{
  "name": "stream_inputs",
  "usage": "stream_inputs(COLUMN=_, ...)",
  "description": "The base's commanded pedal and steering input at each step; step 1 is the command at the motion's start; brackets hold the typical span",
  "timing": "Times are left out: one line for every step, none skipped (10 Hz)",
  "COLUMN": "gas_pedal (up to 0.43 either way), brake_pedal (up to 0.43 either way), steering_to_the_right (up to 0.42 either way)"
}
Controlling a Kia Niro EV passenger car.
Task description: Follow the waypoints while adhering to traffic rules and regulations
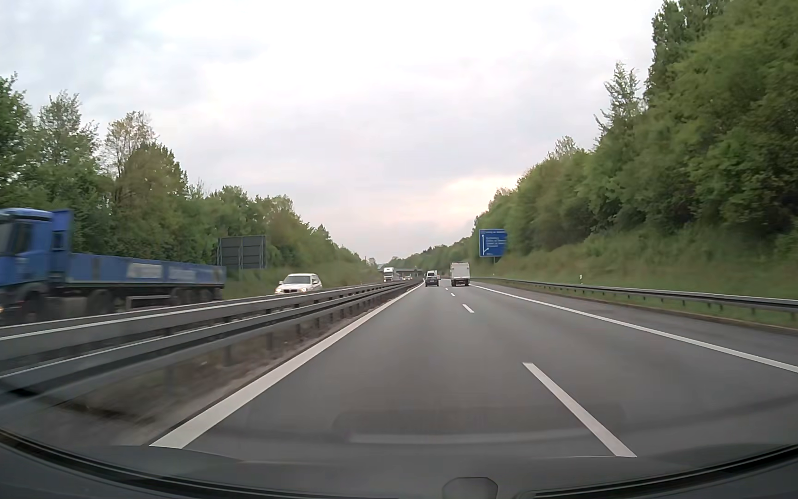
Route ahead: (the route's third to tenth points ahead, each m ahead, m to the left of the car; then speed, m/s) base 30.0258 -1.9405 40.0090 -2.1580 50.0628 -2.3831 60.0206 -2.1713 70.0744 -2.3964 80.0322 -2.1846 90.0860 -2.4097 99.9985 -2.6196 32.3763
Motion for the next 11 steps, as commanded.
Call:
stream_inputs(gas_pedal=0.157, brake_pedal=0.000, steering_to_the_right=0.000)
stream_inputs(gas_pedal=0.157, brake_pedal=0.000, steering_to_the_right=0.000)
stream_inputs(gas_pedal=0.157, brake_pedal=0.000, steering_to_the_right=0.000)
stream_inputs(gas_pedal=0.157, brake_pedal=0.000, steering_to_the_right=0.000)
stream_inputs(gas_pedal=0.157, brake_pedal=0.000, steering_to_the_right=0.000)
stream_inputs(gas_pedal=0.150, brake_pedal=0.000, steering_to_the_right=0.000)
stream_inputs(gas_pedal=0.150, brake_pedal=0.000, steering_to_the_right=0.000)
stream_inputs(gas_pedal=0.150, brake_pedal=0.000, steering_to_the_right=0.000)
stream_inputs(gas_pedal=0.150, brake_pedal=0.000, steering_to_the_right=0.000)
stream_inputs(gas_pedal=0.150, brake_pedal=0.000, steering_to_the_right=0.000)
stream_inputs(gas_pedal=0.150, brake_pedal=0.000, steering_to_the_right=0.000)
